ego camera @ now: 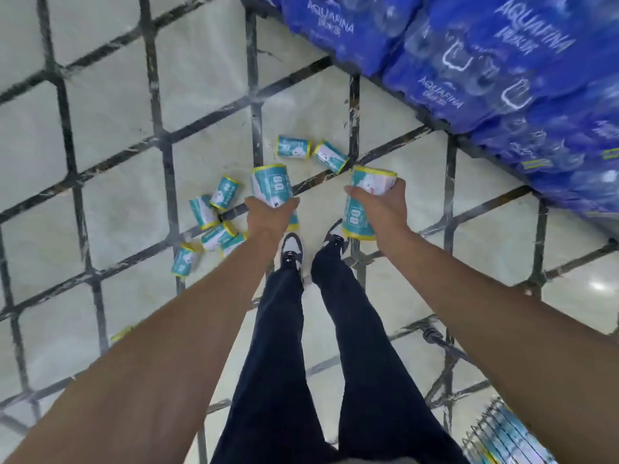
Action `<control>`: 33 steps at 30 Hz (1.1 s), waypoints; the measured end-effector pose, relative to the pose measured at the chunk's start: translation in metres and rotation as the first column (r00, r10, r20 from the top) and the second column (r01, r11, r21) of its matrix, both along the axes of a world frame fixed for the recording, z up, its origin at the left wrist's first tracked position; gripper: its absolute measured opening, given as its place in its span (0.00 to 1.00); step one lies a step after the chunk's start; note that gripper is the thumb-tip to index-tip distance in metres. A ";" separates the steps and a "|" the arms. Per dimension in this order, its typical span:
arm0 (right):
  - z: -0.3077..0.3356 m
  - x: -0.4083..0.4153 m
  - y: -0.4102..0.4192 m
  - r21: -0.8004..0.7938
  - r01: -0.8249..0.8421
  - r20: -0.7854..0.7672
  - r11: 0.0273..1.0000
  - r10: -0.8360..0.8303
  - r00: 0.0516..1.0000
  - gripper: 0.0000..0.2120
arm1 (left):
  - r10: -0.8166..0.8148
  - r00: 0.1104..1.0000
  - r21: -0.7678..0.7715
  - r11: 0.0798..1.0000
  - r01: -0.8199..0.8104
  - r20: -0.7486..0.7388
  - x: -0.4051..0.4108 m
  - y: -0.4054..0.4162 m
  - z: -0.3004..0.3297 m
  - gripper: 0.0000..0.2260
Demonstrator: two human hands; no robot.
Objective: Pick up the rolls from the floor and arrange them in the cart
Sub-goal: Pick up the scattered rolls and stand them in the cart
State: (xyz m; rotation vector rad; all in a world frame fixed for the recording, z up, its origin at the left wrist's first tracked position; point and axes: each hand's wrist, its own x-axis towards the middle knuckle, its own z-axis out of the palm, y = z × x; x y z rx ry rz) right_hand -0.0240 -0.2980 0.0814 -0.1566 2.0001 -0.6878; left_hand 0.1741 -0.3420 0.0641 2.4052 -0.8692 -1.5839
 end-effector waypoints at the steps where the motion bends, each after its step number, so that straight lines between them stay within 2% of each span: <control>1: 0.037 -0.002 0.010 -0.031 0.025 0.002 0.999 -0.025 1.000 0.36 | -0.033 0.999 -0.042 0.999 0.032 -0.023 -0.004 0.004 0.037 0.35; 4: 0.133 -0.006 0.048 -0.115 0.061 0.005 0.991 -0.061 0.998 0.34 | -0.174 0.985 -0.166 0.972 0.169 -0.017 -0.007 0.028 0.138 0.33; 7: 0.204 -0.005 0.095 -0.200 0.083 0.005 0.976 -0.084 0.996 0.33 | -0.283 0.959 -0.260 0.927 0.271 -0.011 -0.006 0.067 0.210 0.32; 13: 0.283 0.011 0.234 -0.317 0.184 -0.026 0.930 -0.202 0.979 0.30 | -0.472 0.881 -0.383 0.818 0.429 -0.022 0.001 0.190 0.288 0.27; 16: 0.303 0.015 0.311 -0.326 0.260 -0.016 0.909 -0.280 0.960 0.33 | -0.531 0.847 -0.396 0.785 0.476 -0.036 0.001 0.264 0.307 0.28; 20: 0.322 0.006 0.419 -0.340 0.358 0.024 0.870 -0.372 0.928 0.40 | -0.582 0.800 -0.401 0.773 0.491 -0.143 -0.016 0.359 0.320 0.27; 24: 0.321 -0.013 0.528 -0.340 0.417 0.018 0.843 -0.437 0.899 0.40 | -0.627 0.752 -0.398 0.755 0.522 -0.204 -0.046 0.450 0.323 0.31; 28: 0.316 -0.038 0.646 -0.356 0.500 0.040 0.790 -0.521 0.852 0.47 | -0.649 0.725 -0.371 0.748 0.551 -0.231 -0.086 0.552 0.321 0.30; 30: 0.314 -0.050 0.711 -0.362 0.543 0.066 0.758 -0.560 0.826 0.46 | -0.684 0.696 -0.371 0.718 0.588 -0.219 -0.108 0.609 0.317 0.30; 33: 0.317 -0.070 0.807 -0.316 0.544 0.039 0.778 -0.562 0.826 0.43 | -0.690 0.695 -0.371 0.711 0.598 -0.201 -0.137 0.697 0.311 0.27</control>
